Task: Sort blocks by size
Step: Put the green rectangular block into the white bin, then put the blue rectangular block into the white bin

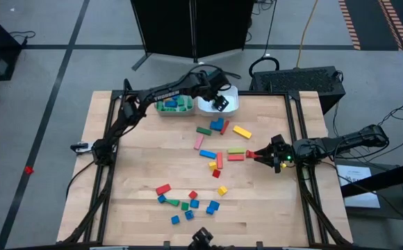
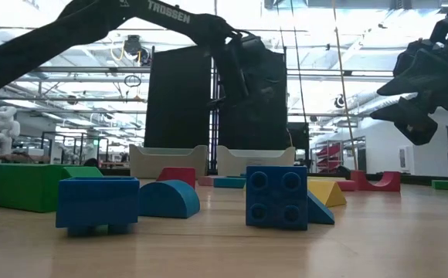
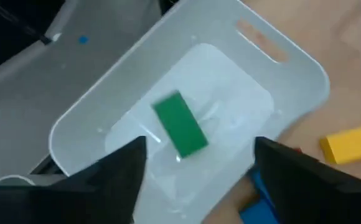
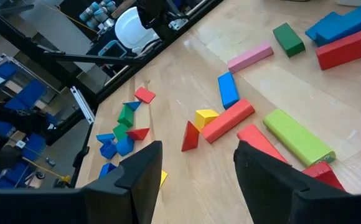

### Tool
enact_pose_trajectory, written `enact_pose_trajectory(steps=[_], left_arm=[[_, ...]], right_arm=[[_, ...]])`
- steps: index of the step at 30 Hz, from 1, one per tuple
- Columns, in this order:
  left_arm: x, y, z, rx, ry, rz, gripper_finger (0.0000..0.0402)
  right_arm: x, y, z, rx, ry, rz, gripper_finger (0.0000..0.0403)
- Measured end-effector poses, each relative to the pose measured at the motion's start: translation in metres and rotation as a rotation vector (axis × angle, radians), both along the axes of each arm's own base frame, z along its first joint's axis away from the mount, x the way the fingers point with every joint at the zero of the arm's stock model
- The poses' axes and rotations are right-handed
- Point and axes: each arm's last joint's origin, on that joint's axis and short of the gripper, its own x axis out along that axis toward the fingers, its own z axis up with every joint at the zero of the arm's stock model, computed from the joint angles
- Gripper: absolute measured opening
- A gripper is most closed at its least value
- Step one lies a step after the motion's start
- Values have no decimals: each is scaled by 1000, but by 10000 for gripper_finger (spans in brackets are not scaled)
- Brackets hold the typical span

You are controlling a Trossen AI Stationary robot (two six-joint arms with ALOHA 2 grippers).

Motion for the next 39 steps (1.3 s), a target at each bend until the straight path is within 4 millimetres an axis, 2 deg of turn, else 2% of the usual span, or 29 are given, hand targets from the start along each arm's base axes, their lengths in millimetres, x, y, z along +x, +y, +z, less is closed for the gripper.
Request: enact_pose_trajectory(steps=[2, 5, 10, 13, 16, 20, 25, 27, 36, 39], left_arm=[[0, -4, -1, -17, 23, -9, 332], [1, -14, -3, -86, 24, -29, 347], [9, -55, -6, -238, 51, -52, 345], [18, -82, -8, -192, 64, -55, 344], [24, -96, -11, -119, 57, -13, 344], [27, -96, -15, -98, 34, 45, 344], [28, -86, -35, -122, 73, 105, 344], [31, -86, -35, -127, 44, 126, 344], [39, -88, -55, -161, 40, 144, 344], [43, -88, -68, -162, 53, 147, 344]], right_arm=[[0, 0, 0, -2, 0, 0, 194], [0, 0, 0, -5, -1, 0, 194], [0, 0, 0, -11, 1, 2, 194], [0, 0, 0, -13, 0, 2, 194], [0, 0, 0, -13, 0, 2, 194], [0, 0, 0, -12, 0, 3, 194], [0, 0, 0, 1, -1, -1, 194], [0, 0, 0, 3, 0, 0, 194], [1, 0, -1, 11, 11, -3, 194], [1, 0, -1, 11, 10, -3, 194]])
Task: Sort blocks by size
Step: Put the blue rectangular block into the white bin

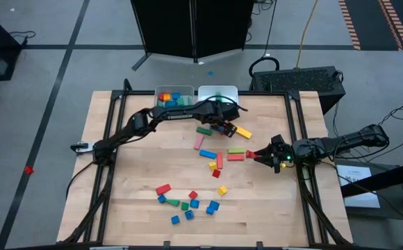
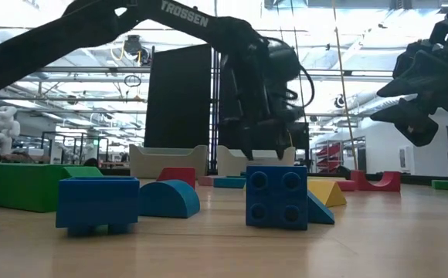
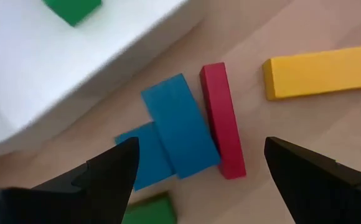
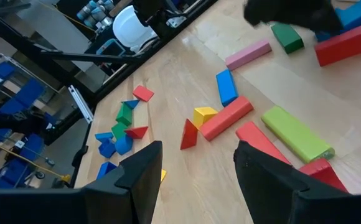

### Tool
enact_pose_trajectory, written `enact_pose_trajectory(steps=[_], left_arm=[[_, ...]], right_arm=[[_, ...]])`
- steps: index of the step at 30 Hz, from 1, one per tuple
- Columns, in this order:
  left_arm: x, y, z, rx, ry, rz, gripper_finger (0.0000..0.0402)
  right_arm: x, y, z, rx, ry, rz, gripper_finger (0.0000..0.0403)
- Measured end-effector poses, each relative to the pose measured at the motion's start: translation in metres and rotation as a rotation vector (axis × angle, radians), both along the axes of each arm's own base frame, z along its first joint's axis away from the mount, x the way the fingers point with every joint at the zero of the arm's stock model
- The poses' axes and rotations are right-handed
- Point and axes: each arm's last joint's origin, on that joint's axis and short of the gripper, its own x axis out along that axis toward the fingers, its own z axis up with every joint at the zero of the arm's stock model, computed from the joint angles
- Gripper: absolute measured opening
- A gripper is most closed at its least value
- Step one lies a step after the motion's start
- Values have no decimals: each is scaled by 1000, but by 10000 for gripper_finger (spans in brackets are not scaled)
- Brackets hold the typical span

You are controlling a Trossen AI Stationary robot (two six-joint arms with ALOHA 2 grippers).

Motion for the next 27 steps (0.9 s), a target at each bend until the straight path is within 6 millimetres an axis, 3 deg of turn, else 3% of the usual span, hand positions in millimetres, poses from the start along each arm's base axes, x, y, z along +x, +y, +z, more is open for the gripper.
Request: enact_pose_trajectory(steps=[9, 21, 27], left_arm=[[7, 0, -27, 3, 18, 27, 335], [12, -13, -31, -33, 0, 9, 216], [15, -25, -31, -74, -9, -42, 191]], right_arm=[[0, 0, -1, -2, 8, 0, 194], [0, 0, -1, -3, 10, 0, 194], [0, 0, -1, -1, 9, 0, 194]])
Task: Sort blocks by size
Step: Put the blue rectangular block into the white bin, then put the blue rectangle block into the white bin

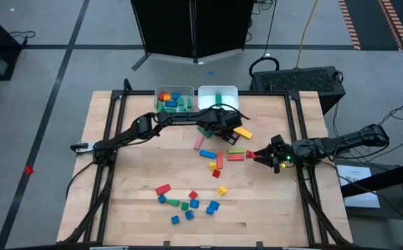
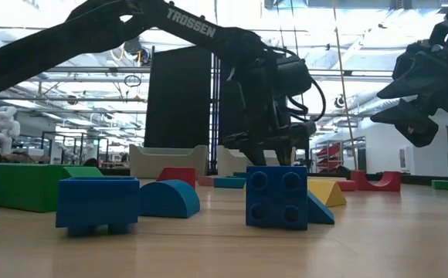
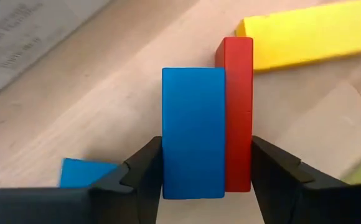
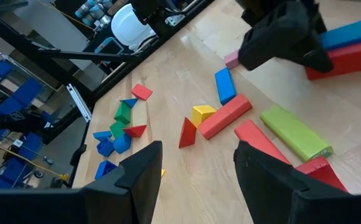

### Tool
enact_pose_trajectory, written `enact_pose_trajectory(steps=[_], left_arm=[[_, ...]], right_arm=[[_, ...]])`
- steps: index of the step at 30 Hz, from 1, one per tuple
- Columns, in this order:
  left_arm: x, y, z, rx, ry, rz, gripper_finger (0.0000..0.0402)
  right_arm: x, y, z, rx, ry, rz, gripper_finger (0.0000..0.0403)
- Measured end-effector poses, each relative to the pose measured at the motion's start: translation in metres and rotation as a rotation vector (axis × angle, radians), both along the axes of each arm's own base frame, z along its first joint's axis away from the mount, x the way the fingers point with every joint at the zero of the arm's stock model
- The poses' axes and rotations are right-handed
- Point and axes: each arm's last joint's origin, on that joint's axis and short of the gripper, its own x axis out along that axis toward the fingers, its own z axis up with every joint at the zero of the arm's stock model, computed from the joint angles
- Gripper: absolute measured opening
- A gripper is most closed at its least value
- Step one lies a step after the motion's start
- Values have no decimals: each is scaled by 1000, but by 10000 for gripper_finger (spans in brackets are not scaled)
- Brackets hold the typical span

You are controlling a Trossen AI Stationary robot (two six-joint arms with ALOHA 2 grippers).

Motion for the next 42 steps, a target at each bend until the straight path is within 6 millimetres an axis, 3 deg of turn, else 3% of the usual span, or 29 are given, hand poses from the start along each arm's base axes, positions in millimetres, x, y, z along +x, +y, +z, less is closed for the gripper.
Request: enact_pose_trajectory(steps=[5, 9, 12, 24, 36, 42], left_arm=[[5, -29, 12, -90, -38, -109, 191], [8, -54, 29, -68, -83, -220, 192], [9, -62, 31, -20, -78, -263, 205], [6, -53, 30, 5, -45, -335, 292], [3, -26, 30, 148, -1, -259, 297], [1, -31, 8, 126, 44, -275, 297]], right_arm=[[0, 0, 0, 1, 1, 0, 194], [0, 0, 0, 0, 1, 0, 194], [0, 0, 0, -6, 2, 1, 194], [0, 0, 0, -9, 4, 2, 194], [0, 0, 0, -21, 4, 5, 194], [0, 0, 0, -20, 4, 5, 194]])
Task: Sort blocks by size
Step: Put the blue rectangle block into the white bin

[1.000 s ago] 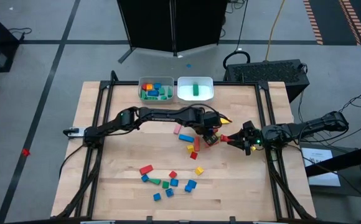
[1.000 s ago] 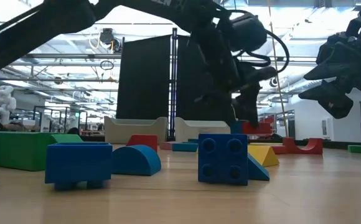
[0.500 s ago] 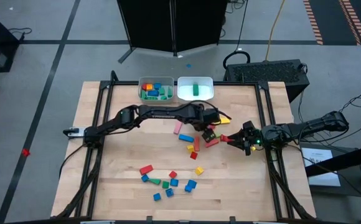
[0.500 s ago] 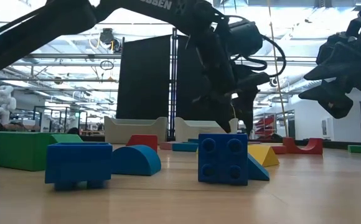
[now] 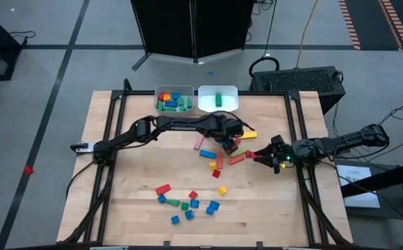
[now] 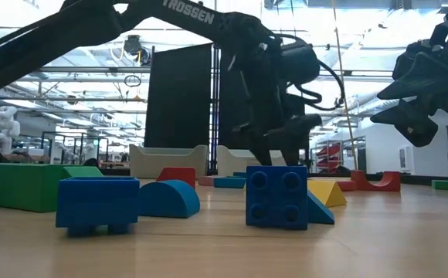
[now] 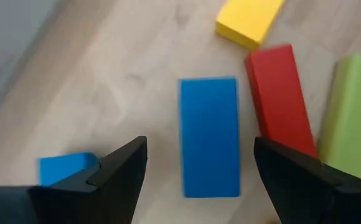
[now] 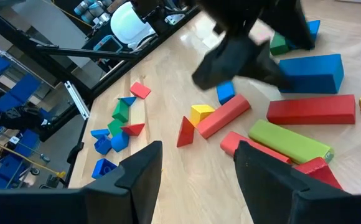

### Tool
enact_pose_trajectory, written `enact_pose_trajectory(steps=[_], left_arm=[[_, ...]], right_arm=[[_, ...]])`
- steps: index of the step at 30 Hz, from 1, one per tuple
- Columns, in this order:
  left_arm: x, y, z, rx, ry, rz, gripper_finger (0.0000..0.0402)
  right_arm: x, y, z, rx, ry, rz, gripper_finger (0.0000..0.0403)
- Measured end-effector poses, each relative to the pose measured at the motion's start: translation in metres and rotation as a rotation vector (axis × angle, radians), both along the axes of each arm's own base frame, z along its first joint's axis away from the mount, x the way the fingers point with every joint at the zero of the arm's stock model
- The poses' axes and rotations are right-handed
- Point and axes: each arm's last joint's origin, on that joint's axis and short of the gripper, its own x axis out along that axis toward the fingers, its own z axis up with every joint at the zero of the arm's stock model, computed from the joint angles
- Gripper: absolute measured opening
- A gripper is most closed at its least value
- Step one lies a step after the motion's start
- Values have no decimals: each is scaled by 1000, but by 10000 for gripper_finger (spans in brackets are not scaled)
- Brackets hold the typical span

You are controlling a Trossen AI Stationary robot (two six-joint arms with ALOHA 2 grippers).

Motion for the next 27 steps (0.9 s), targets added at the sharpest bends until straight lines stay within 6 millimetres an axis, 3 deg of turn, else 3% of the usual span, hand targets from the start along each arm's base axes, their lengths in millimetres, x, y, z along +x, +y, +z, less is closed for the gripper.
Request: enact_pose_trajectory(steps=[7, 10, 15, 20, 23, 27], left_arm=[[-3, -3, -22, -29, 17, -11, 278], [-2, -4, -22, -24, 9, -13, 233], [0, -4, -21, -20, -13, -23, 123], [-1, -4, -17, -51, -16, -33, 119], [-3, -4, -1, -52, -29, -34, 119], [-4, 6, 48, 21, -150, -22, 119]], right_arm=[[0, 0, 0, -1, 0, -1, 194], [0, 0, 0, -5, 0, -3, 194], [0, 0, 0, -5, 3, -4, 194], [1, 0, -2, 0, 19, -6, 194], [1, 0, -3, -2, 31, -7, 194], [2, 0, -5, -7, 49, -18, 194]])
